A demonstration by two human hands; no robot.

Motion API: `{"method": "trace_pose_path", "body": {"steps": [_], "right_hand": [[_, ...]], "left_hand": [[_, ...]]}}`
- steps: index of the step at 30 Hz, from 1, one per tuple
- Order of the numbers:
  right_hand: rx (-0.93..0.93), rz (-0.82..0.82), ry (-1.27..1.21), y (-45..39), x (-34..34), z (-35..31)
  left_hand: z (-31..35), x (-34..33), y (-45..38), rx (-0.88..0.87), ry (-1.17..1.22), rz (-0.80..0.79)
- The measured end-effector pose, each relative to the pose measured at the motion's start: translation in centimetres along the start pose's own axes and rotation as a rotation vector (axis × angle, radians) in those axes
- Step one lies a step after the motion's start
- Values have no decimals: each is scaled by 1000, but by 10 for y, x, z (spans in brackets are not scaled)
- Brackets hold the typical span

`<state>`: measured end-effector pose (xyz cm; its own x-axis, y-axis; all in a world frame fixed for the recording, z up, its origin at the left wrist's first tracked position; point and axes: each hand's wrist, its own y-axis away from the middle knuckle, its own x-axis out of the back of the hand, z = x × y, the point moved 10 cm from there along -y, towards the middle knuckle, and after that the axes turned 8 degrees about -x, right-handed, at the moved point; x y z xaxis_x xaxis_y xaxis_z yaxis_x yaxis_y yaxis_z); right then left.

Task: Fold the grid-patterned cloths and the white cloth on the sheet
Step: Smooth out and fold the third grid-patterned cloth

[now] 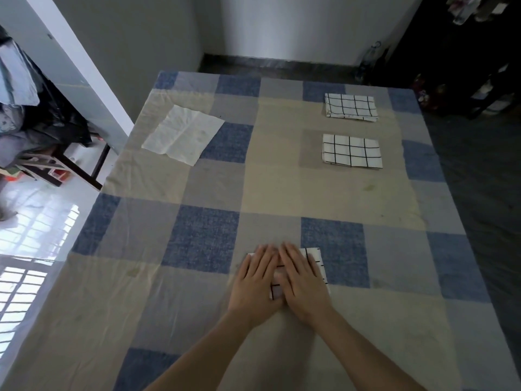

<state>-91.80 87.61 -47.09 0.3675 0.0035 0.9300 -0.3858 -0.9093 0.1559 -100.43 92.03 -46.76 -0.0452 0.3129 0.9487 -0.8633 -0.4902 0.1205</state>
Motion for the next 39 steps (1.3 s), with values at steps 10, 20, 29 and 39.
{"method": "trace_pose_path", "body": {"steps": [10, 20, 29, 39], "right_hand": [[-124, 33, 124, 3, 4, 35], [-134, -17, 133, 1, 5, 36], [-116, -7, 130, 2, 9, 33], [-221, -132, 29, -27, 53, 21]], "left_hand": [[-56, 7, 47, 44, -126, -59], [24, 30, 13, -146, 84, 83], [-14, 5, 34, -3, -26, -88], [-31, 23, 31, 58, 79, -131]]}}
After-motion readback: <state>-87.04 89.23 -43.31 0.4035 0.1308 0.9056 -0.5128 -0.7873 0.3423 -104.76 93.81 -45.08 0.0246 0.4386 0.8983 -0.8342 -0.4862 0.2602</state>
